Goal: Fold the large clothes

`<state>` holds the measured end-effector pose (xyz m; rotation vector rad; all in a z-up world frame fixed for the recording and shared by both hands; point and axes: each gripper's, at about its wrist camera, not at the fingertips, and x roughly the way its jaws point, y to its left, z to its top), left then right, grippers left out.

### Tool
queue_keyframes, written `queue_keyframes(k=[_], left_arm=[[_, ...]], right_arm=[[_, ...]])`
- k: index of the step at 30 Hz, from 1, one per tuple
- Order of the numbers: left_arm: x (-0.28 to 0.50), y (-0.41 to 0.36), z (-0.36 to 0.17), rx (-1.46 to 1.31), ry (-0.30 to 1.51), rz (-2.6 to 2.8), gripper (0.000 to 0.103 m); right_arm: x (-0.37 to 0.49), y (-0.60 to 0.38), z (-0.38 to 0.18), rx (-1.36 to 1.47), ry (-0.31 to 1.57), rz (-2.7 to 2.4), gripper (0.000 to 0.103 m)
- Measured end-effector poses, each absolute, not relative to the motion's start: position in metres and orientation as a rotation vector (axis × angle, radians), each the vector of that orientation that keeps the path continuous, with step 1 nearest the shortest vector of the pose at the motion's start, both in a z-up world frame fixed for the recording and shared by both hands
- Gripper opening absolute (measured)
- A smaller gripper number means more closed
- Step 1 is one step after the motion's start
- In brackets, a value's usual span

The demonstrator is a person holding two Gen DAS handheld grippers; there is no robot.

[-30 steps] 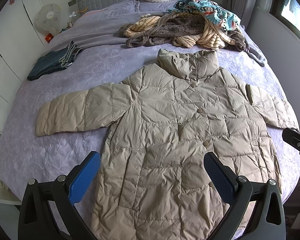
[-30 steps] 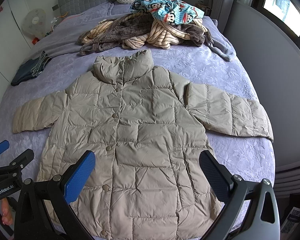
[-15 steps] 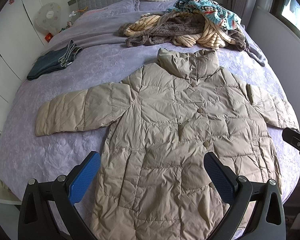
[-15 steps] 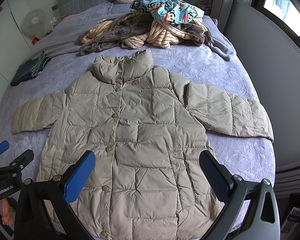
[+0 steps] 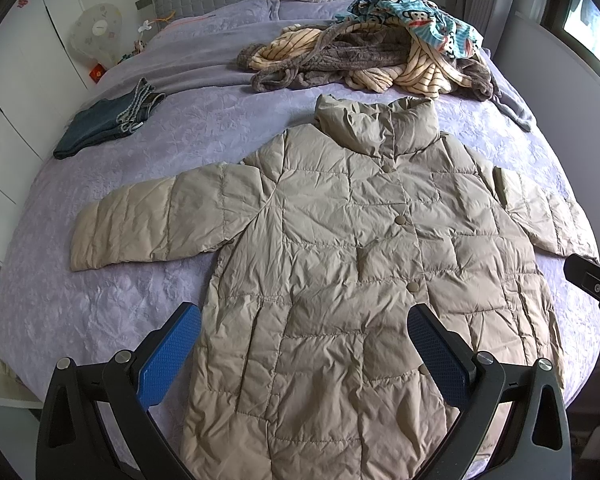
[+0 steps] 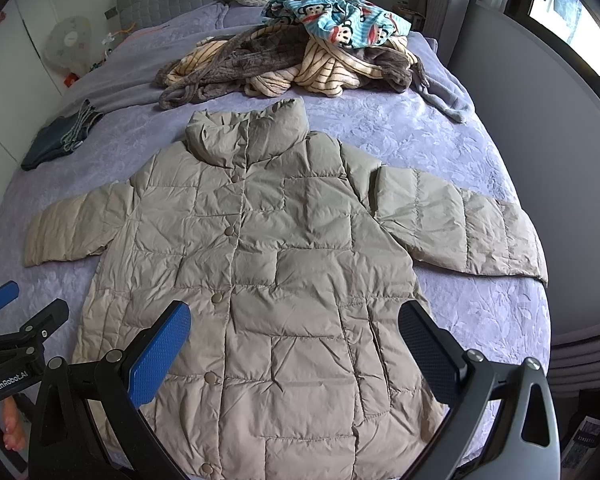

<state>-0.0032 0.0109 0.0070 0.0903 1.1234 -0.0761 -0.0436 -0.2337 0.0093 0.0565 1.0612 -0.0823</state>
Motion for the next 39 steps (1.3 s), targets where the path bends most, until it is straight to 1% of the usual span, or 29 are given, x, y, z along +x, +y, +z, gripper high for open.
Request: queue_keyframes(k=[26,32,39], left_arm=[[-0.003,0.013,0.002,0.078,1.141,-0.076,0.103],[0.002,0.042,-0.027,0.004,1.201,-0.081,0.103],[0.028,0.109,-0.065,-0.132,1.228,-0.030,0.103]], right_arm=[[-0.040,-0.228,0.009,0.050,1.070,-0.080,0.103],[-0.031,-0.215,-0.003,0.074,1.094,-0.049,0.103],[-0.013,-0.192,-0.037,0.129,1.138,-0.041,0.103]])
